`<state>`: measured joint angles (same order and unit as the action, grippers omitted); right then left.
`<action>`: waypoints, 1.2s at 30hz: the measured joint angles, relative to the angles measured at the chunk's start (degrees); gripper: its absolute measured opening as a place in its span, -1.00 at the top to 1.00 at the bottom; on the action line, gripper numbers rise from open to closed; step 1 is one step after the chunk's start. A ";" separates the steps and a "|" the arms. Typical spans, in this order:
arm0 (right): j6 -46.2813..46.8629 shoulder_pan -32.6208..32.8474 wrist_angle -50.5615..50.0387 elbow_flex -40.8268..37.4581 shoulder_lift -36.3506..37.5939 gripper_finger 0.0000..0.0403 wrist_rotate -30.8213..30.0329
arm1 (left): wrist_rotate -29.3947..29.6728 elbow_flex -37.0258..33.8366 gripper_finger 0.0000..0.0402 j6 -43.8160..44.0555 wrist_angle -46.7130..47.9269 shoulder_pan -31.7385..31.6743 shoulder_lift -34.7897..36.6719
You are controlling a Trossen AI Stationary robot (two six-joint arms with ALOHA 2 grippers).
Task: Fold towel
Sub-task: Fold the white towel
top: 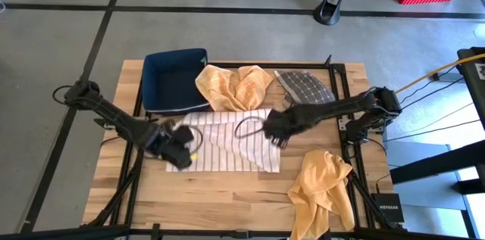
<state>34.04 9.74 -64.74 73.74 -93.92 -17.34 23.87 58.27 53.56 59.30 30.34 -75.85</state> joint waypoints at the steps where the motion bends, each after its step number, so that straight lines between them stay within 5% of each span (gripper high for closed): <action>1: -1.06 1.74 3.95 -0.45 0.11 -0.09 0.85 | -0.76 -0.51 0.21 -0.19 -3.82 1.64 -0.19; 9: -3.89 11.59 40.24 -11.26 -4.65 -0.11 -3.68 | -1.68 -11.23 0.29 3.04 -22.05 7.98 -6.64; 19: 2.69 12.71 42.31 -13.48 -12.21 -0.04 9.99 | -19.92 -15.09 0.30 6.48 -26.16 5.94 -15.20; 28: 11.02 17.01 46.19 -11.85 -13.01 -0.04 23.57 | -37.30 -12.89 0.30 13.23 -24.68 10.93 -11.98; 32: 8.14 16.99 41.14 -7.09 -10.82 -0.04 25.37 | -32.47 -9.21 0.30 13.78 -25.80 12.36 -7.88; 36: -2.58 16.44 38.14 -3.81 -9.09 -0.04 11.07 | -10.64 -7.61 0.30 6.86 -27.50 12.82 -5.38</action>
<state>31.46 26.18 -26.60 69.93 -103.01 -6.27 13.23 50.65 60.42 31.80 43.16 -81.23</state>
